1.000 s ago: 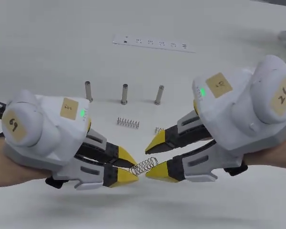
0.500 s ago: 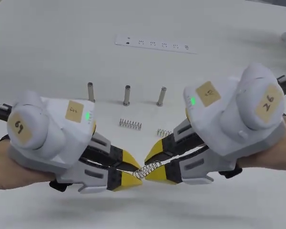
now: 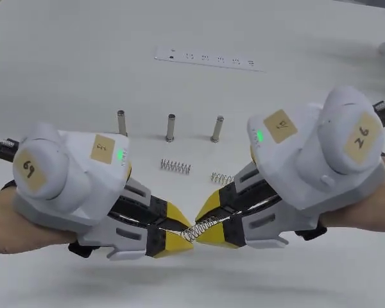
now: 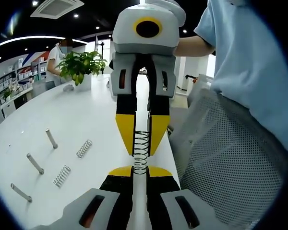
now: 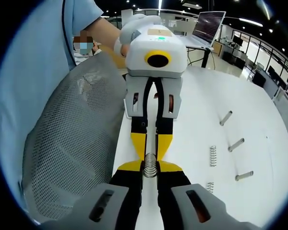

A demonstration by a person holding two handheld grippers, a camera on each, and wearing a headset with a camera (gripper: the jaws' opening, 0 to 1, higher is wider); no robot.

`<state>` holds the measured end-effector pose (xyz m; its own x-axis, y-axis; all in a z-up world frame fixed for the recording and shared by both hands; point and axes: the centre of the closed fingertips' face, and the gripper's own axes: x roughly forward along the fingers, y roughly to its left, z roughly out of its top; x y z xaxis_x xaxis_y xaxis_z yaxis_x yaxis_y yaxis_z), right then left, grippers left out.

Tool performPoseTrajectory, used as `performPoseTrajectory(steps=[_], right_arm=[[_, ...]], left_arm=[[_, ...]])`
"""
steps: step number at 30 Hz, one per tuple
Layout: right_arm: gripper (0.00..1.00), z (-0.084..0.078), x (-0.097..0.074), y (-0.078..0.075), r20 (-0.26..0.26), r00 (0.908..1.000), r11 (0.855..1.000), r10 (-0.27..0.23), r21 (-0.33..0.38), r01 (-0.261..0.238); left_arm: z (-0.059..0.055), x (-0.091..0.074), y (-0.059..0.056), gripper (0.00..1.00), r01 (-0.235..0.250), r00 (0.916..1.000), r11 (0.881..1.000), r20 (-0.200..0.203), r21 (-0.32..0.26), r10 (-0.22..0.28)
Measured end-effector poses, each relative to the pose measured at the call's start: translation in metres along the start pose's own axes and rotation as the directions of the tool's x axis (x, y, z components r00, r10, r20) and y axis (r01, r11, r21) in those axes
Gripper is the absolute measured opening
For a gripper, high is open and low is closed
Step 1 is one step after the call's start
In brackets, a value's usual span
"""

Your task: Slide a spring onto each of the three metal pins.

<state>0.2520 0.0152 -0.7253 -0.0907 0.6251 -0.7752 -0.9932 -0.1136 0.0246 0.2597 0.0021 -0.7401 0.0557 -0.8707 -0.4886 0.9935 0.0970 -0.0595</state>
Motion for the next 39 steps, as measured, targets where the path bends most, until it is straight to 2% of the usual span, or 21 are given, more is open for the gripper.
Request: performPoseTrajectory(steps=[13, 16, 19, 21, 23, 25, 26, 30, 34, 35, 36, 37, 39], right_arm=[[0.07, -0.001, -0.001, -0.002, -0.011, 0.9999, 1.000, -0.001, 0.000, 0.001], [0.07, 0.000, -0.001, -0.002, -0.009, 1.0000, 1.000, -0.001, 0.005, 0.001], [0.07, -0.001, -0.001, -0.003, -0.013, 0.9999, 1.000, -0.005, 0.000, 0.005], [0.07, -0.002, 0.000, -0.005, -0.016, 0.9998, 1.000, -0.007, 0.001, 0.007], [0.07, -0.002, 0.000, -0.005, -0.019, 0.9998, 1.000, -0.009, -0.001, 0.009], [0.07, -0.002, 0.000, -0.005, -0.020, 0.9998, 1.000, -0.008, 0.001, 0.008], [0.07, -0.002, 0.000, -0.006, -0.020, 0.9998, 1.000, -0.009, -0.002, 0.009], [0.08, -0.002, 0.000, -0.006, -0.024, 0.9997, 1.000, -0.006, -0.004, 0.006], [0.08, -0.003, 0.001, -0.006, -0.030, 0.9995, 1.000, -0.003, -0.011, 0.002], [0.08, -0.003, 0.001, -0.006, -0.031, 0.9995, 1.000, -0.002, -0.012, 0.002], [0.08, -0.002, 0.001, -0.006, -0.031, 0.9995, 1.000, -0.002, -0.013, 0.002], [0.08, -0.002, 0.001, -0.006, -0.030, 0.9995, 1.000, -0.003, -0.014, 0.002], [0.08, -0.002, 0.001, -0.007, -0.033, 0.9994, 1.000, -0.002, -0.017, 0.001]], left_arm=[[0.000, 0.001, 0.002, 0.04, -0.018, 0.9998, 1.000, 0.006, 0.016, 0.018], [-0.002, 0.003, 0.002, 0.16, -0.025, 0.9997, 1.000, 0.006, 0.006, 0.025], [-0.004, 0.002, 0.003, 0.24, -0.045, 0.9990, 0.999, 0.006, -0.002, 0.045], [-0.007, 0.001, 0.005, 0.32, -0.066, 0.9978, 0.997, 0.003, -0.033, 0.066], [-0.008, -0.001, 0.008, 0.37, -0.088, 0.9959, 0.996, 0.017, -0.035, 0.089], [-0.009, -0.005, 0.011, 0.42, -0.114, 0.9929, 0.990, 0.025, -0.079, 0.116], [-0.009, -0.007, 0.013, 0.44, -0.133, 0.9897, 0.986, 0.041, -0.101, 0.137], [-0.014, -0.015, 0.019, 0.54, -0.184, 0.9805, 0.974, 0.046, -0.133, 0.191], [-0.017, -0.026, 0.028, 0.64, -0.254, 0.9618, 0.951, 0.056, -0.178, 0.268], [-0.017, -0.027, 0.029, 0.67, -0.261, 0.9597, 0.948, 0.057, -0.182, 0.275], [-0.018, -0.033, 0.035, 0.71, -0.292, 0.9485, 0.936, 0.066, -0.199, 0.310], [-0.018, -0.037, 0.038, 0.73, -0.309, 0.9415, 0.929, 0.074, -0.204, 0.329], [-0.023, -0.044, 0.044, 0.75, -0.338, 0.9316, 0.914, 0.059, -0.224, 0.359]])
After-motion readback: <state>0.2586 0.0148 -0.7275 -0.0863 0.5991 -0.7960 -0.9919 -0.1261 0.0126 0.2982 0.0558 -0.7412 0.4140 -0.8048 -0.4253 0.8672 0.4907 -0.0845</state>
